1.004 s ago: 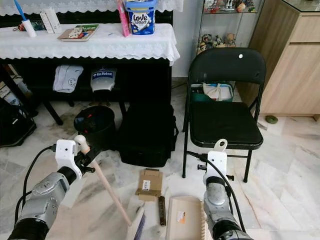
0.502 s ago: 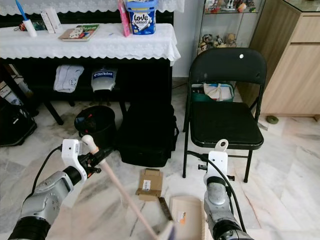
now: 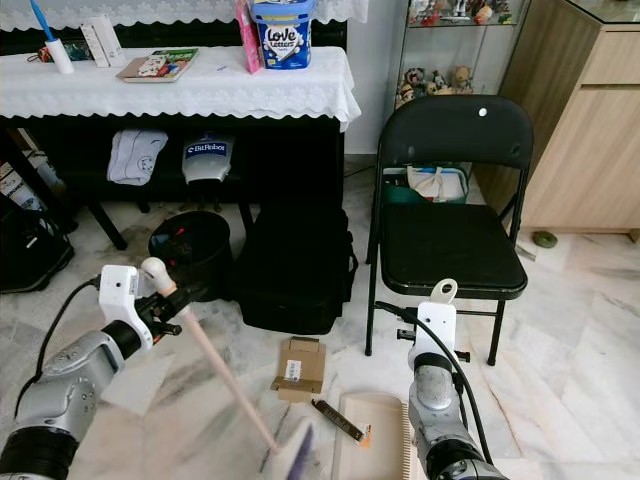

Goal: Sweep floor

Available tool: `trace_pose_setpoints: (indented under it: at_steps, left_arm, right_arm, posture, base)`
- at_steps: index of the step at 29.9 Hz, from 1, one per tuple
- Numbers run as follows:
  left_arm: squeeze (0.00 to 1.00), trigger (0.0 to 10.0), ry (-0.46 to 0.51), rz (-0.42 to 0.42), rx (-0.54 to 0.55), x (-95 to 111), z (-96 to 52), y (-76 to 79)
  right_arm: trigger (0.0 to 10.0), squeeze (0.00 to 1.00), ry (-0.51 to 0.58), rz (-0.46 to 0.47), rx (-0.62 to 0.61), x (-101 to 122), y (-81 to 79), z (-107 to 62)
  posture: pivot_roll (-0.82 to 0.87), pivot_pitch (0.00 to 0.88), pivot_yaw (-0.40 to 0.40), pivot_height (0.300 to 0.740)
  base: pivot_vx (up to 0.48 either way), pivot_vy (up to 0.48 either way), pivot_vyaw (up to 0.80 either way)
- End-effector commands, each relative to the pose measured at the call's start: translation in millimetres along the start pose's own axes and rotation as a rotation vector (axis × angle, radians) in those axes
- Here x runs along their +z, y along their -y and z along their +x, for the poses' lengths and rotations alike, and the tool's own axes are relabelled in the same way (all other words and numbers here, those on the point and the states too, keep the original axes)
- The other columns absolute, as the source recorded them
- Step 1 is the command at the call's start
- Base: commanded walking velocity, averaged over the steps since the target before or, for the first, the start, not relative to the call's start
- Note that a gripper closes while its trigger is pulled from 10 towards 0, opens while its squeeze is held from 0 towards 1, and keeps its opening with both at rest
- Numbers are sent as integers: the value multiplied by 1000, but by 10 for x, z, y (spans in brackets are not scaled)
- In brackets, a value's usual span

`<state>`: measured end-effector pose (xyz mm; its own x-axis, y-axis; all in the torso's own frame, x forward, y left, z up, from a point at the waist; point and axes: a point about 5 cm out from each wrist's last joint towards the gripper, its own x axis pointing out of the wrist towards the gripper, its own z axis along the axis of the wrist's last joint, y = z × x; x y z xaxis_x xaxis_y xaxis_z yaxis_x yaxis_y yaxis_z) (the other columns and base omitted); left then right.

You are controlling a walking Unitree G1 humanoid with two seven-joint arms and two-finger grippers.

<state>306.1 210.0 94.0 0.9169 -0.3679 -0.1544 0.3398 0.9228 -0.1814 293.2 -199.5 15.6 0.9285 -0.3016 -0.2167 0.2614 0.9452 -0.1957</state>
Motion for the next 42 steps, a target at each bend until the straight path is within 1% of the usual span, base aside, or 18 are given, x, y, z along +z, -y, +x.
trace_pose_setpoints:
  at_steps: [1,3,6,8,9,11,12,15,21,24,28,29,31,32,33,35,37,42]
  left_arm:
    - [0,10000,42,52,-2,116,8,-5]
    - [0,10000,36,69,7,99,14,-2]
    - [0,10000,35,101,57,44,32,1]
    - [0,10000,51,102,130,-17,38,-11]
    - [0,10000,51,102,130,-17,38,-11]
    - [0,10000,58,98,169,-65,44,-5]
    - [0,10000,58,84,174,-105,44,3]
    - [0,10000,55,79,180,-140,42,6]
    - [0,10000,77,45,243,-201,54,-27]
    - [0,10000,92,-5,289,-244,77,-50]
    - [0,10000,89,-50,323,-306,105,-54]
    - [0,10000,86,-78,331,-337,119,-45]
    - [0,10000,85,-109,329,-369,140,-26]
    - [0,10000,85,-109,329,-369,140,-26]
    - [0,10000,85,-145,314,-386,157,-7]
    - [0,10000,84,-180,298,-404,176,11]
    - [0,10000,62,-218,260,-443,199,45]
    - [0,10000,46,-247,203,-484,208,85]
  right_arm:
    - [10000,0,-41,-13,3,-67,2,-19]
    - [10000,0,-41,-13,4,-67,1,-20]
    - [10000,0,-40,-12,4,-68,-1,-22]
    - [10000,0,-40,-13,5,-71,-4,-25]
    - [10000,0,-40,-13,5,-71,-4,-25]
    - [10000,0,-40,-12,5,-73,-3,-26]
    - [10000,0,-40,-14,6,-75,-5,-28]
    - [10000,0,-40,-15,7,-77,-4,-29]
    - [10000,0,-34,-12,4,-70,1,-28]
    - [10000,0,-32,-13,7,-69,-4,-30]
    - [10000,0,-29,-13,10,-74,-7,-37]
    - [10000,0,-27,-13,10,-77,-5,-41]
    - [10000,0,-26,-13,8,-81,2,-44]
    - [10000,0,-26,-13,8,-81,2,-44]
    - [10000,0,-24,-12,6,-84,12,-45]
    - [10000,0,-22,-12,4,-84,21,-46]
    - [10000,0,-21,-13,1,-89,34,-48]
    - [10000,0,-23,-15,-3,-102,54,-53]
  posture:
    - [96,0,57,740]
    - [96,0,57,740]
    - [95,0,57,740]
    - [93,0,58,740]
    - [93,0,58,740]
    - [93,4,56,740]
    - [92,4,56,740]
    - [89,6,56,740]
    - [84,10,57,740]
    - [77,17,56,740]
    - [65,22,58,740]
    - [62,24,59,740]
    - [56,26,60,740]
    - [56,26,60,740]
    - [51,30,60,740]
    - [47,32,61,740]
    - [42,33,62,740]
    - [42,34,62,740]
  base:
    - [0,0,0]
    - [0,0,0]
    - [0,0,0]
    - [0,0,0]
    - [0,0,0]
    - [0,0,0]
    - [0,0,0]
    - [0,0,0]
    - [0,0,0]
    - [0,0,0]
    - [0,0,0]
    - [0,0,0]
    - [0,0,0]
    - [0,0,0]
    - [0,0,0]
    - [0,0,0]
    - [0,0,0]
    - [0,0,0]
